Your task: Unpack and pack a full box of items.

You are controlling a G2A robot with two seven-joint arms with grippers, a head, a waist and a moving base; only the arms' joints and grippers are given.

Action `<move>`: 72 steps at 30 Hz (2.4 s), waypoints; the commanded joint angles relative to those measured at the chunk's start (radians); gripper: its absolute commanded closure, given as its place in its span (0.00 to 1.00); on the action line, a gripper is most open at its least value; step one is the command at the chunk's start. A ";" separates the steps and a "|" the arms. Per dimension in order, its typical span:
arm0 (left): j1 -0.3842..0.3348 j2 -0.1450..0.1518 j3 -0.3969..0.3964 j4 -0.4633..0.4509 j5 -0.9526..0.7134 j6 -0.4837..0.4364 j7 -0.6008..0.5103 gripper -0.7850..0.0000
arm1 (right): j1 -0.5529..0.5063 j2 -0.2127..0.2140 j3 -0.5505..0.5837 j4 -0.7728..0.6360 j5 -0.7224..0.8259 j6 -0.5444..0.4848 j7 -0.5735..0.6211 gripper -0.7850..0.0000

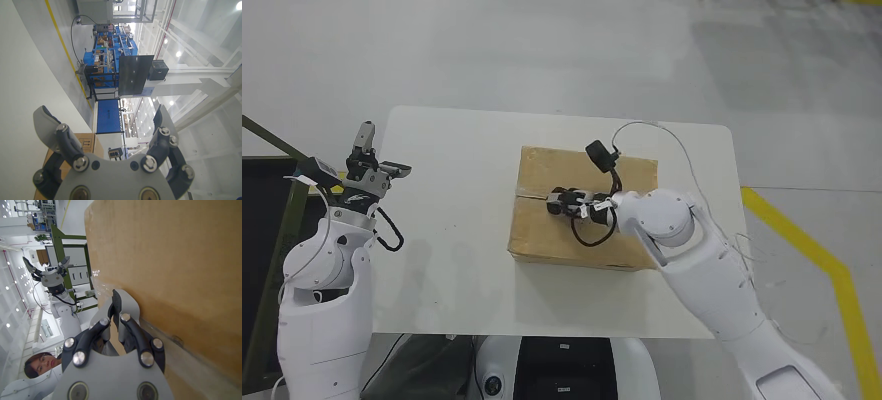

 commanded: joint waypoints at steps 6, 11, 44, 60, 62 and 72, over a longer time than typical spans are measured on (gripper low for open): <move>0.000 0.000 0.000 0.000 0.000 0.000 0.000 0.00 | -0.068 0.017 0.065 -0.040 0.007 0.016 -0.027 1.00; 0.000 0.000 0.000 0.000 0.000 0.000 0.000 0.00 | -0.115 0.030 0.122 -0.069 0.013 0.021 -0.054 1.00; 0.000 0.000 0.000 0.000 0.000 0.000 0.000 0.00 | -0.320 0.086 0.349 -0.175 0.108 -0.032 -0.082 1.00; 0.000 0.000 0.000 0.000 0.000 0.000 0.000 0.00 | -0.418 0.114 0.451 -0.256 0.063 0.021 -0.133 1.00; 0.000 0.000 0.000 0.000 0.000 0.000 0.000 0.00 | -0.430 0.117 0.458 -0.278 0.046 0.029 -0.136 1.00; 0.000 0.000 0.000 0.000 0.000 0.000 0.000 0.00 | -0.447 0.133 0.446 -0.392 -0.123 0.088 -0.170 1.00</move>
